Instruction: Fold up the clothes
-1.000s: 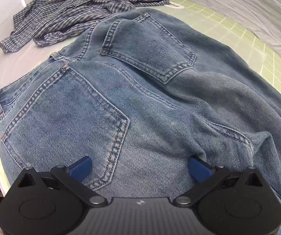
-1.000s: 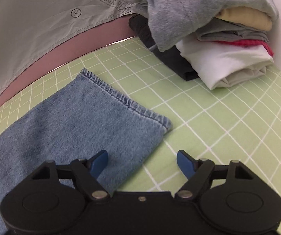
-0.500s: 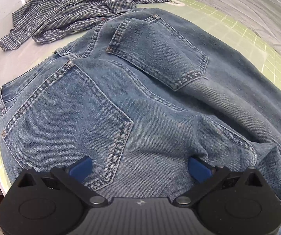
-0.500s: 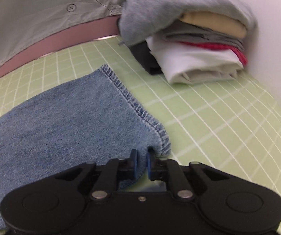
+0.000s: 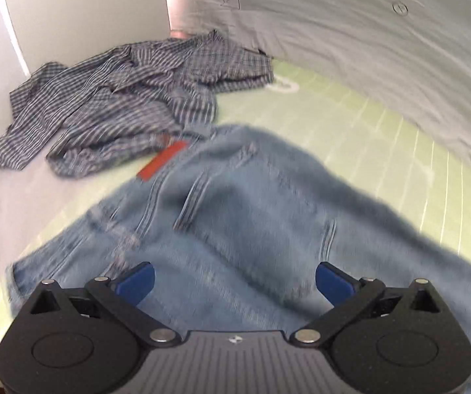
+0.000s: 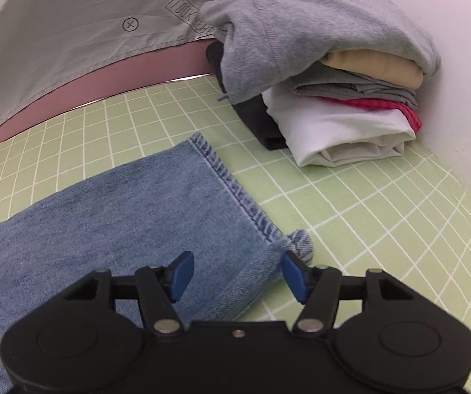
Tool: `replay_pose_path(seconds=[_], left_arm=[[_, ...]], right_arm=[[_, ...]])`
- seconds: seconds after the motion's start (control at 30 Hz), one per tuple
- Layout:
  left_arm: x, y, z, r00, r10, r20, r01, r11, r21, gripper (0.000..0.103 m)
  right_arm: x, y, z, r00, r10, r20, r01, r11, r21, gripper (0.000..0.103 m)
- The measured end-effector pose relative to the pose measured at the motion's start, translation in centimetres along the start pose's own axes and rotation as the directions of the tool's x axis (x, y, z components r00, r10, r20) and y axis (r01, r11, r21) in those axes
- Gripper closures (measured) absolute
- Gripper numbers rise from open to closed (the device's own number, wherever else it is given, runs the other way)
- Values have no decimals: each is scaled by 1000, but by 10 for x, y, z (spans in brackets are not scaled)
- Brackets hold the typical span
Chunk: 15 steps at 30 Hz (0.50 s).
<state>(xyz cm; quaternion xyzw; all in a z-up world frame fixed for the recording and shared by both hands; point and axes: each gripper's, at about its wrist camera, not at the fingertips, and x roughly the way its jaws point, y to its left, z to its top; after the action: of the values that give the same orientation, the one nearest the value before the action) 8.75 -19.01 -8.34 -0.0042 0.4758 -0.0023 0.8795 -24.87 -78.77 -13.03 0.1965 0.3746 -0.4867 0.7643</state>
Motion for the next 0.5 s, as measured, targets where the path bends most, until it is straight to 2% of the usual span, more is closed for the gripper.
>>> replay_pose_path(seconds=[0.1,0.17,0.27,0.33,0.4,0.5], left_arm=[[24,-15,32,999,-39,-3,39,998,-46,0],[41,-26,49,999,-34,-7,33,994,-101,0],[64,-41,72,1000,-18,-26,14,988,-154,0],[77,-49,80,999,6,-52,-14,987,-161,0],[86,-54,83,997,30,-70,-41,988,-150,0],[96,-59,81,994,52,-92,-63,991,-120,1]], right_arm=[[11,8,15,999,33,5,-33,999,11,28],[20,13,25,1000,15,18,-15,1000,11,21],[36,13,41,1000,-11,16,11,999,39,21],[41,11,52,1000,-15,17,14,997,72,21],[37,10,60,998,-20,52,15,997,80,21],[44,12,68,998,-15,60,12,998,55,15]])
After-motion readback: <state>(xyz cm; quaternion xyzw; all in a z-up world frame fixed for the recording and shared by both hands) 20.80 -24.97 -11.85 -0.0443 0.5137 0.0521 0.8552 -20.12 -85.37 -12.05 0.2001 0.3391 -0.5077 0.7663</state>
